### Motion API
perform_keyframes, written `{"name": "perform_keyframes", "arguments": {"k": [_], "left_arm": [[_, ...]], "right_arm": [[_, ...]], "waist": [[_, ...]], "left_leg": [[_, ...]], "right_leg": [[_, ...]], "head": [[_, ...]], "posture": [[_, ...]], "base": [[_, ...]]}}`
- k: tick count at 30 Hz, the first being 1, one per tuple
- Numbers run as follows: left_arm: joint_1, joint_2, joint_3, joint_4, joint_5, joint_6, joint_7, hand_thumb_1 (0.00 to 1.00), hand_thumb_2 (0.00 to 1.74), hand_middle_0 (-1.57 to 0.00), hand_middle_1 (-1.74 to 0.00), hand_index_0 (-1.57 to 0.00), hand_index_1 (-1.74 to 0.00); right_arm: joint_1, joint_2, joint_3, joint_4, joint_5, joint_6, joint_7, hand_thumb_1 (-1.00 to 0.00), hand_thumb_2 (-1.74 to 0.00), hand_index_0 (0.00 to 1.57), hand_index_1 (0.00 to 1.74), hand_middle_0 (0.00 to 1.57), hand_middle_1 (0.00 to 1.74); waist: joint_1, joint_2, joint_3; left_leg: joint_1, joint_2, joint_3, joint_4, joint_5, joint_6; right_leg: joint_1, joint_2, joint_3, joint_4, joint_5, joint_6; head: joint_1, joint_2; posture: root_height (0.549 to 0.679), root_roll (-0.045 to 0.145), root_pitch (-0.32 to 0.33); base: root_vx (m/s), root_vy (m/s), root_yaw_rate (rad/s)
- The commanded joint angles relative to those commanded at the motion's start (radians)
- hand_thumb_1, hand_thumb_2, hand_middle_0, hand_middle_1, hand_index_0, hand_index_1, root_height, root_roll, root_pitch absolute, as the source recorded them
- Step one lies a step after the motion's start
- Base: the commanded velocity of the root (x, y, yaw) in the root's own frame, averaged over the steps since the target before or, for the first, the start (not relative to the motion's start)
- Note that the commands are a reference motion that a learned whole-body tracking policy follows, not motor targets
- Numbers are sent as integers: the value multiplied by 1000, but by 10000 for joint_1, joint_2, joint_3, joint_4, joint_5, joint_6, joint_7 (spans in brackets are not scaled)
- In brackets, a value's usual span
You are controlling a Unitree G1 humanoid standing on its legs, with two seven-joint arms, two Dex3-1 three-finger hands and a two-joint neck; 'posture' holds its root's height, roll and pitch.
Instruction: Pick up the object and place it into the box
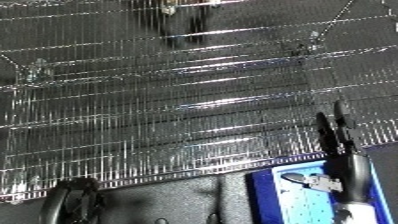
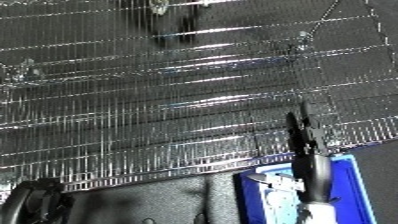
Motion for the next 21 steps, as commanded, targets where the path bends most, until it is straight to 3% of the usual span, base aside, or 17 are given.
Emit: {"name": "perform_keyframes", "arguments": {"k": [21], "left_arm": [[81,-13,255,-19,78,116,-143,1000,1740,-1570,-1740,-1570,-1740]], "right_arm": [[294,233,-43,-443,-451,284,-50,0,0,0,0,0,0]], "waist": [[-91,-50,-154]], "left_leg": [[42,95,146,-77,-4,-67]], "right_leg": [[35,62,-15,-216,42,-8]], "head": [[91,791]], "posture": [[663,51,-74]], "base": [[15,-15,-16]]}}
